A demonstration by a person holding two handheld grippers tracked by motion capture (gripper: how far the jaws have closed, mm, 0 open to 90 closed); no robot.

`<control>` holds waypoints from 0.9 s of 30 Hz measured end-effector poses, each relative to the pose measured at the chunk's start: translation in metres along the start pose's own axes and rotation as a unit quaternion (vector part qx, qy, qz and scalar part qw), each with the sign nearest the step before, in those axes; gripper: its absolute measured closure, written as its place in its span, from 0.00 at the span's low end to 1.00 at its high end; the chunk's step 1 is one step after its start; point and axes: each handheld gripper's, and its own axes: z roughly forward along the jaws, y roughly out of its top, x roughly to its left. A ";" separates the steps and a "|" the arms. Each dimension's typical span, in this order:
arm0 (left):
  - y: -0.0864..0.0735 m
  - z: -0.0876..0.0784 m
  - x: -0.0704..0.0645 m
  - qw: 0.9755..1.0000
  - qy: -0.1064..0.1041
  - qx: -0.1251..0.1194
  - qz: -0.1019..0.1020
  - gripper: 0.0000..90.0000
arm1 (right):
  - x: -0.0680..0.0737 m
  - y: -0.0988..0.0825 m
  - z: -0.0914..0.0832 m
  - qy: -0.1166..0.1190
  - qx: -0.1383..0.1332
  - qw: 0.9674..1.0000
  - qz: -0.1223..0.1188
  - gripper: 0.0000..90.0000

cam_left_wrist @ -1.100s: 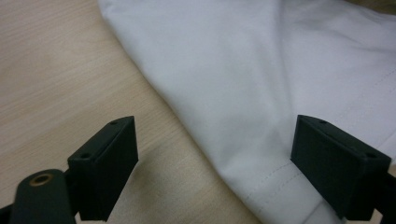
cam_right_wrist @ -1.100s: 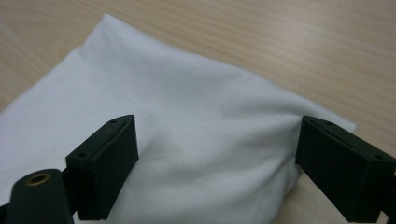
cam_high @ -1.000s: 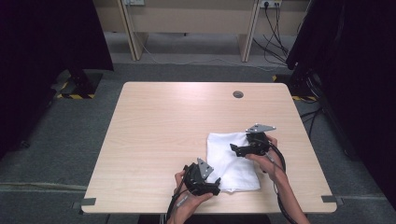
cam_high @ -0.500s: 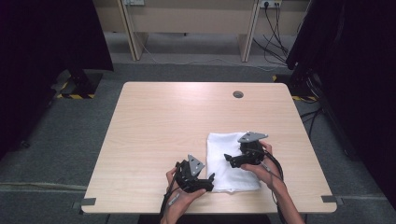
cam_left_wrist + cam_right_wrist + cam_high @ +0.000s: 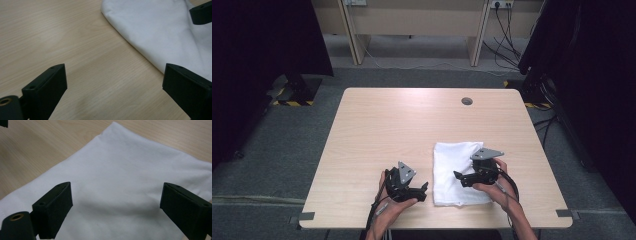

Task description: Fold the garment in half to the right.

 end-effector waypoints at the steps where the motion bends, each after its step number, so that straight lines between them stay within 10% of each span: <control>1: -0.002 -0.003 0.001 1.000 -0.002 -0.001 -0.001 0.05 | 0.000 -0.001 -0.001 0.001 -0.002 1.000 0.002 0.11; 27: -0.044 -0.037 0.050 0.999 0.009 0.036 -0.001 0.05 | 0.005 -0.022 -0.013 0.002 0.004 1.000 0.001 0.11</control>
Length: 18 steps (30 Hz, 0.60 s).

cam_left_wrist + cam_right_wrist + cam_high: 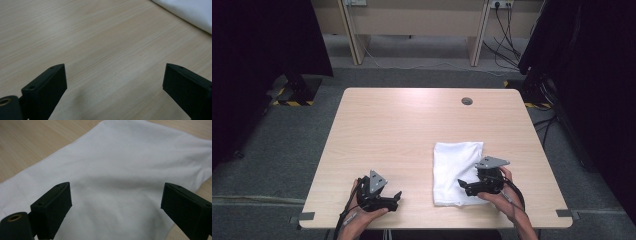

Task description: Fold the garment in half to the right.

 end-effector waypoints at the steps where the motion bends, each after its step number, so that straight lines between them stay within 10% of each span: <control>1: -0.002 0.001 0.001 1.000 -0.001 0.003 0.000 0.05 | 0.000 -0.001 0.000 -0.001 0.000 1.000 0.001 0.11; 8: -0.008 0.002 0.010 1.000 0.010 0.016 -0.011 0.04 | -0.001 -0.004 -0.001 -0.002 0.001 1.000 0.005 0.11; 18: -0.015 -0.004 0.027 0.999 -0.032 0.028 -0.010 0.03 | 0.001 -0.006 -0.003 0.002 0.005 1.000 0.004 0.11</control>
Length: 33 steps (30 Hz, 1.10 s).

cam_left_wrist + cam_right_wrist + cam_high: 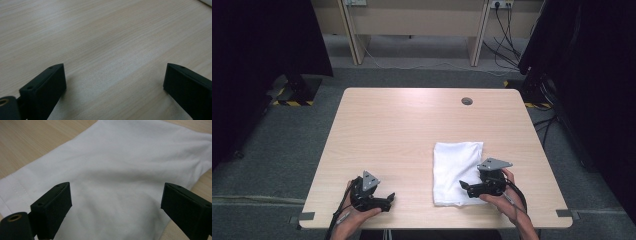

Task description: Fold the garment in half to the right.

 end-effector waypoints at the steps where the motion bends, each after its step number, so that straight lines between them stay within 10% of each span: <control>1: 0.000 0.000 0.000 1.000 0.000 0.000 0.000 0.03 | 0.001 0.000 0.001 0.000 0.003 1.000 -0.001 0.11; 33: 0.000 0.001 0.000 1.000 0.005 0.003 -0.004 0.01 | 0.008 0.021 0.039 -0.020 0.035 0.999 -0.016 0.10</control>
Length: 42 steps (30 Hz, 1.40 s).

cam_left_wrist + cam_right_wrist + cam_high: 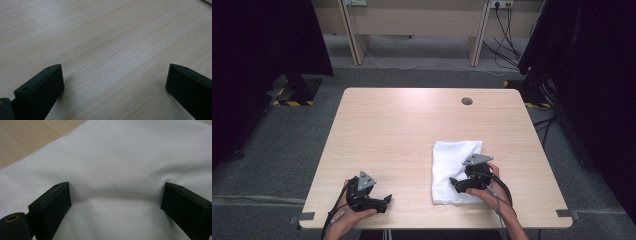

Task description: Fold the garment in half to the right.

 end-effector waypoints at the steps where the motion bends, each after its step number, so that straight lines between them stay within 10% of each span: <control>1: 0.000 0.000 0.000 1.000 0.000 0.000 0.000 0.01 | 0.000 0.002 0.002 0.001 0.002 1.000 -0.002 0.10; 21: 0.000 0.000 0.000 1.000 0.000 0.000 0.000 0.01 | 0.004 0.052 0.050 0.000 0.000 1.000 0.001 0.10; 42: 0.000 0.000 0.000 1.000 0.000 0.000 0.000 0.01 | -0.001 0.059 0.058 -0.001 -0.011 1.000 -0.001 0.10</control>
